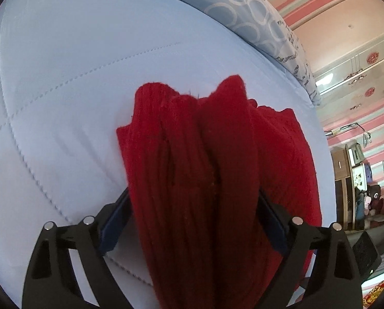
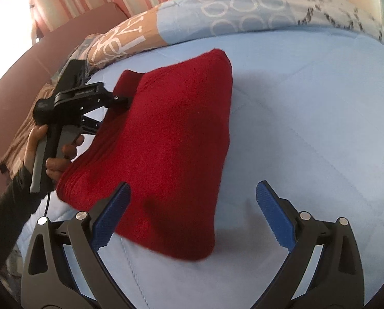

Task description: Fold small clothes

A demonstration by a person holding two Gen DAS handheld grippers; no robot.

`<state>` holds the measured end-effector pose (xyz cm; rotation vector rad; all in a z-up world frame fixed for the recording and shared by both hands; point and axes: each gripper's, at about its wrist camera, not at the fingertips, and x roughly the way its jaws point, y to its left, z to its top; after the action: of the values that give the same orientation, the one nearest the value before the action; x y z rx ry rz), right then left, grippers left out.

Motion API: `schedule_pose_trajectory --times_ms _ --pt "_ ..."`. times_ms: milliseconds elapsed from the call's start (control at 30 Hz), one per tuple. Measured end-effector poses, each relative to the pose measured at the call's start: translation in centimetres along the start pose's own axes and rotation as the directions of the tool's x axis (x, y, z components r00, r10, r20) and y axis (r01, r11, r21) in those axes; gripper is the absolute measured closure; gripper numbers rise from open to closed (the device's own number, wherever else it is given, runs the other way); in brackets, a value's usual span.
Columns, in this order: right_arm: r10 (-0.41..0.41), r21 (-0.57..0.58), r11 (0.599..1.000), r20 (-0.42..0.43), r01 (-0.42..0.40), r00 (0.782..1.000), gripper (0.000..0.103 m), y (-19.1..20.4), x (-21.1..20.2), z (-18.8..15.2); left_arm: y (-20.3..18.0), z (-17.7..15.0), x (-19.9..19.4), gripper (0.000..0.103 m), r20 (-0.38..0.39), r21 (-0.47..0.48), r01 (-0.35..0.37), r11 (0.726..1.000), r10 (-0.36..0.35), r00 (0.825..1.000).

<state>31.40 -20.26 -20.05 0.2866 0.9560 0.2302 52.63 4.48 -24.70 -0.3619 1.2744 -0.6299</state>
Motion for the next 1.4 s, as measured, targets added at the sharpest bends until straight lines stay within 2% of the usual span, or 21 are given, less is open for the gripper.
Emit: schedule_pose_trajectory --times_ms 267,400,433,467,567,700,767,800,867,1000,1067,1133,1233,1300,1400 --pt "0.114 0.145 0.984 -0.072 -0.103 0.991 0.011 -1.5 3.9 1.3 0.4 -0.2 -0.2 0.013 -0.005 0.027 -0.011 1.000 0.011 1.000" --pt "0.125 0.162 0.981 -0.081 -0.111 0.989 0.011 -1.2 4.9 1.7 0.2 -0.4 -0.4 0.014 0.000 0.052 -0.034 0.998 0.034 0.999" --pt "0.128 0.158 0.981 -0.085 -0.114 0.988 0.016 -1.1 5.0 1.9 0.0 -0.5 -0.4 0.016 0.004 0.061 -0.047 0.997 0.046 0.999" --pt "0.143 0.149 0.980 -0.089 -0.129 0.986 0.027 -0.8 5.1 2.1 0.1 -0.8 -0.7 0.020 0.010 0.073 -0.057 0.996 0.056 0.998" --pt "0.132 0.142 0.983 -0.103 -0.117 0.986 0.028 -0.2 5.7 2.3 -0.4 -1.4 -1.2 0.030 0.026 0.120 -0.084 0.989 0.081 0.996" --pt "0.163 0.180 0.973 -0.098 -0.143 0.982 0.026 -0.9 5.9 2.3 -0.9 -1.2 -1.0 0.035 0.022 0.137 -0.094 0.986 0.091 0.996" --pt "0.162 0.166 0.976 -0.101 -0.144 0.982 0.026 -1.0 5.7 2.2 -1.9 -1.3 -0.9 0.040 0.037 0.187 -0.142 0.972 0.138 0.990" --pt "0.154 0.153 0.978 -0.096 -0.139 0.983 0.028 -0.9 5.6 2.2 -2.6 -1.5 -0.8 0.042 0.051 0.217 -0.174 0.961 0.167 0.985" --pt "0.130 0.118 0.986 -0.087 -0.119 0.988 0.039 -0.7 5.4 2.1 -4.1 -2.0 -0.9 0.052 0.084 0.276 -0.242 0.930 0.228 0.970" --pt "0.118 0.079 0.990 -0.043 -0.114 0.992 0.056 -0.5 4.3 1.6 -6.2 -3.0 -0.8 0.060 0.146 0.339 -0.349 0.873 0.318 0.937" --pt "0.116 0.063 0.991 -0.023 -0.114 0.993 0.067 -0.4 3.6 1.5 -6.5 -3.1 -1.0 0.063 0.159 0.330 -0.360 0.873 0.325 0.932" --pt "0.119 0.041 0.992 -0.006 -0.118 0.993 0.071 -0.2 2.8 1.5 -6.8 -3.4 -1.3 0.064 0.167 0.327 -0.362 0.873 0.324 0.931" --pt "0.112 -0.015 0.994 -0.006 -0.112 0.994 0.073 0.2 0.8 1.2 -8.2 -4.1 -2.1 0.065 0.177 0.331 -0.366 0.870 0.323 0.930" --pt "0.105 -0.031 0.994 -0.001 -0.105 0.994 0.073 -0.1 -0.9 0.5 -9.7 -5.0 -2.6 0.065 0.176 0.325 -0.351 0.878 0.309 0.935" --pt "0.082 -0.044 0.996 0.010 -0.081 0.997 0.073 -1.4 -4.1 -0.6 -12.7 -7.3 -3.1 0.065 0.193 0.342 -0.346 0.874 0.295 0.936"
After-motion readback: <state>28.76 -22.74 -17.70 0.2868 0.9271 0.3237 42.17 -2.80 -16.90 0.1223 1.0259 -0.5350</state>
